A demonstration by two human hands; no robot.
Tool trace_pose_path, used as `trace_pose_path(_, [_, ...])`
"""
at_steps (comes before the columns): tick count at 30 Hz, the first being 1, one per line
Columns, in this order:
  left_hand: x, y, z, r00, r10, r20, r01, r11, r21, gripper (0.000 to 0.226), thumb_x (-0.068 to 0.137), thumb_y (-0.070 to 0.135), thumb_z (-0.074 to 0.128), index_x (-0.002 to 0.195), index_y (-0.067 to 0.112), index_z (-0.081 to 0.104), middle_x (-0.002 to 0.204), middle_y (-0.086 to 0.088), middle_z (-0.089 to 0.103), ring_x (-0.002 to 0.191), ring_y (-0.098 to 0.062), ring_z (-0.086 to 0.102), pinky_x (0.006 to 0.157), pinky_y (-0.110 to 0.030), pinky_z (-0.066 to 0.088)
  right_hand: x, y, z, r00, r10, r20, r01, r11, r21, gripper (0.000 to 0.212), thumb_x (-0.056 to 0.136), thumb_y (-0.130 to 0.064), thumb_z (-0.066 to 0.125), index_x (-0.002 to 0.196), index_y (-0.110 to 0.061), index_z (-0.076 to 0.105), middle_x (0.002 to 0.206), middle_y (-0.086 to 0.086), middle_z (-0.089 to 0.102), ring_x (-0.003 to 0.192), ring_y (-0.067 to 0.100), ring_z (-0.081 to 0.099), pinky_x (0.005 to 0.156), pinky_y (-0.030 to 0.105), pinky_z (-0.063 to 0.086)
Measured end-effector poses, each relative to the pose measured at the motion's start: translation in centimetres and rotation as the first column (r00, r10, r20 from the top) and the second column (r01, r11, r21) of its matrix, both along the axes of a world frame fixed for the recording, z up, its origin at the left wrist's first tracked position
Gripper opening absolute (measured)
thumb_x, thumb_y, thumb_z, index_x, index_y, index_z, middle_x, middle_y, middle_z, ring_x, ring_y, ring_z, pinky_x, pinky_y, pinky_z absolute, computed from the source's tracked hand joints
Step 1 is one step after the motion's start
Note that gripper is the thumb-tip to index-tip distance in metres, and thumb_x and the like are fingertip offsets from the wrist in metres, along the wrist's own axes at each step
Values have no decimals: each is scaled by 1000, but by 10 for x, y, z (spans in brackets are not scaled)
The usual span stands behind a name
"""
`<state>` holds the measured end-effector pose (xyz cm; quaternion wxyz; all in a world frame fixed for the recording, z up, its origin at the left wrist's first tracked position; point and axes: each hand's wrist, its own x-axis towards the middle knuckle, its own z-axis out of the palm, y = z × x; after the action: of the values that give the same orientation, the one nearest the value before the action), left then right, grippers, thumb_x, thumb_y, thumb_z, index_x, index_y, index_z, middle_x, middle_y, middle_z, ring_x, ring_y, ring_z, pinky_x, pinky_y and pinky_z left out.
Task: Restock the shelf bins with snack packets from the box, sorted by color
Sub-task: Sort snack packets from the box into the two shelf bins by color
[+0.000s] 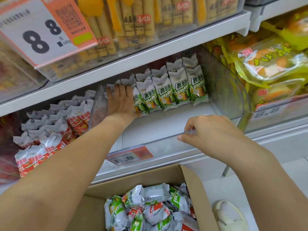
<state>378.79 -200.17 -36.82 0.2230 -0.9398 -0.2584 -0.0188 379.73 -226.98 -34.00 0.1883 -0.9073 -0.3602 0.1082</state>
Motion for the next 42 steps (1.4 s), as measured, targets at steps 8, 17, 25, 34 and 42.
trace_pose_path(8, [-65, -36, 32, 987, -159, -16, 157, 983, -95, 71, 84, 46, 61, 142, 12, 37, 143, -13, 40, 134, -32, 33, 108, -44, 30, -28, 4, 10, 999, 26, 22, -26, 999, 31, 42, 95, -50, 47, 129, -25, 53, 126, 1, 58, 116, 20, 52, 91, 31, 39])
trace_pose_path(17, [-273, -110, 24, 981, -188, 46, 183, 825, -535, 33, 92, 47, 42, 110, 27, 61, 102, 6, 69, 98, -20, 64, 70, -31, 45, -125, -21, 5, 965, 264, 2, -263, 963, 62, 35, 90, -50, 49, 116, -29, 61, 102, -9, 68, 100, 15, 62, 84, 34, 48])
trace_pose_path(25, [-350, -109, -82, 726, -206, -656, -324, 739, -590, 35, 97, 42, 42, 114, 13, 51, 102, -3, 59, 94, -23, 57, 69, -31, 43, -201, -11, -111, 875, 382, -296, -484, 689, -539, 36, 95, -45, 47, 118, -18, 54, 111, 5, 62, 105, 25, 58, 75, 33, 45])
trace_pose_path(34, [-393, -102, -194, 659, -52, -750, -656, 450, -607, 31, 93, 35, 49, 113, 13, 58, 118, -7, 61, 101, -23, 60, 83, -31, 48, -258, -15, -246, 819, -251, -517, -126, 799, -588, 29, 93, -41, 50, 103, -14, 53, 110, 7, 61, 102, 27, 59, 74, 30, 44])
trace_pose_path(42, [-369, -114, -241, 800, -365, -477, -68, 734, -675, 58, 89, 5, 53, 144, 6, 32, 140, -14, 41, 128, -31, 41, 100, -40, 38, -264, -13, -305, 617, -596, -513, 122, 717, -686, 42, 80, -51, 65, 101, -16, 56, 105, 10, 60, 108, 30, 58, 77, 31, 47])
